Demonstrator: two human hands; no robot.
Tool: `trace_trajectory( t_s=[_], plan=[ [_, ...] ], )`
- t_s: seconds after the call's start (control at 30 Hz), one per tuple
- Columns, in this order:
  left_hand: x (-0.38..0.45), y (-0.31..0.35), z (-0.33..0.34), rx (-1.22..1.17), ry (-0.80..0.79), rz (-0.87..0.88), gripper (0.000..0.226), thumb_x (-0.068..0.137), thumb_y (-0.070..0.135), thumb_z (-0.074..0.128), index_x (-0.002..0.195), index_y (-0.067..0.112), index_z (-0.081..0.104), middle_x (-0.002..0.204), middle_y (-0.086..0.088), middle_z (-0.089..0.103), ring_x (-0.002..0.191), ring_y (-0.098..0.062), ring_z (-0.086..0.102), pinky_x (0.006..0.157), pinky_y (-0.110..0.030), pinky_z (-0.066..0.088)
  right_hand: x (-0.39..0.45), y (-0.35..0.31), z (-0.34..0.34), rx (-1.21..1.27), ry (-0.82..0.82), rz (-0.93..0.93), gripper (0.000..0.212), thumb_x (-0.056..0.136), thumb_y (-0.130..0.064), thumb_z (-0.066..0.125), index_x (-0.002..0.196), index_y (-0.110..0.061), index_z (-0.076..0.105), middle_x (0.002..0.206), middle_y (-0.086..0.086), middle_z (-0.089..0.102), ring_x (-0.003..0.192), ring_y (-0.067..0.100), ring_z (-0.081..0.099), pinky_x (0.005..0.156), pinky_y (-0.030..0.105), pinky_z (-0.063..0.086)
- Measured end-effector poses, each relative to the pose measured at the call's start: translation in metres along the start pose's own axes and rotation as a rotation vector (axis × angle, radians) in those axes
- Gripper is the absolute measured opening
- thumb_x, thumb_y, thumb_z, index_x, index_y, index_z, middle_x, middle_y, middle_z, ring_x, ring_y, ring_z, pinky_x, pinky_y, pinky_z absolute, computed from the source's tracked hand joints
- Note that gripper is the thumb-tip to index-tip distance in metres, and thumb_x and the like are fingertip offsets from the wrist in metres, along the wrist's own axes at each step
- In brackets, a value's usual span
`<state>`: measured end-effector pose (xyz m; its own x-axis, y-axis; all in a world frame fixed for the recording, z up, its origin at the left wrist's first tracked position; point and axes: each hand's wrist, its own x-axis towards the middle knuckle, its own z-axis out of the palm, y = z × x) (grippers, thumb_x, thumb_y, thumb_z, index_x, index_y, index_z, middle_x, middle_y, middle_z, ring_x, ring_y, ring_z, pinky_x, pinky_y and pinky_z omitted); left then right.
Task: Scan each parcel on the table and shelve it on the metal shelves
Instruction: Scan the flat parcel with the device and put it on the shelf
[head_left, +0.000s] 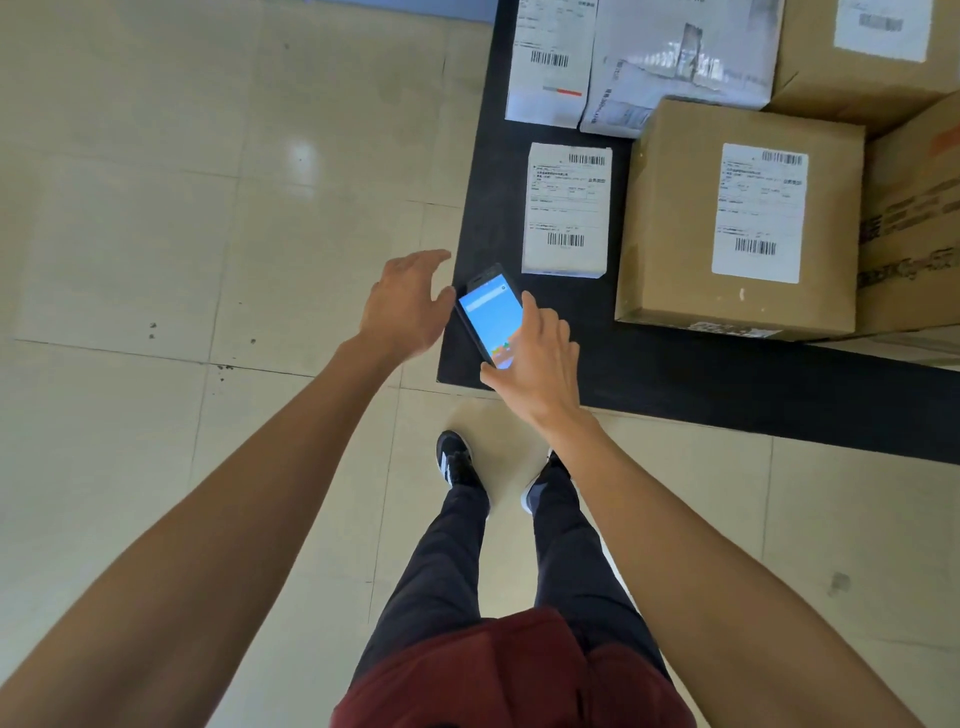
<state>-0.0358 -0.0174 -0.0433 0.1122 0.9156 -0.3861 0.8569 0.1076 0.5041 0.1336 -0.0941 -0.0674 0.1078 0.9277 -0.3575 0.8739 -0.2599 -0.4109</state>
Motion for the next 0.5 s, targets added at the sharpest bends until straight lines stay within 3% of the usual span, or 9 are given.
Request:
trace_trajectory(
  t_s=[0.3, 0.4, 0.5],
  plan=[
    [0.005, 0.008, 0.002, -0.008, -0.011, -0.007, 0.047, 0.105, 0.031, 0.053, 0.151, 0.024, 0.047, 0.154, -0.001, 0.049, 0.145, -0.023, 0.037, 0.111, -0.04, 0.039, 0.008, 0.005, 0.01, -0.046, 0.02, 0.005, 0.1, 0.073, -0.04, 0.084, 0.152, -0.016, 0.028, 0.137, 0.008, 0.043, 0.118, 0.026, 0.044, 0.088, 0.036, 0.04],
    [0.011, 0.016, 0.002, 0.009, -0.03, -0.002, 0.046, 0.105, 0.033, 0.052, 0.15, 0.025, 0.048, 0.153, -0.001, 0.05, 0.143, -0.023, 0.039, 0.109, -0.038, 0.041, 0.009, 0.01, 0.008, -0.08, 0.005, -0.007, 0.096, 0.078, -0.044, 0.083, 0.153, -0.017, 0.029, 0.141, 0.009, 0.041, 0.124, 0.025, 0.042, 0.093, 0.037, 0.043],
    [0.018, 0.028, 0.004, 0.016, -0.039, 0.021, 0.045, 0.104, 0.032, 0.052, 0.149, 0.025, 0.049, 0.152, -0.002, 0.052, 0.141, -0.024, 0.041, 0.105, -0.037, 0.042, 0.011, 0.014, 0.001, -0.083, -0.015, -0.018, 0.086, 0.085, -0.047, 0.075, 0.153, -0.017, 0.032, 0.15, 0.008, 0.036, 0.135, 0.027, 0.035, 0.103, 0.041, 0.038]
  ],
)
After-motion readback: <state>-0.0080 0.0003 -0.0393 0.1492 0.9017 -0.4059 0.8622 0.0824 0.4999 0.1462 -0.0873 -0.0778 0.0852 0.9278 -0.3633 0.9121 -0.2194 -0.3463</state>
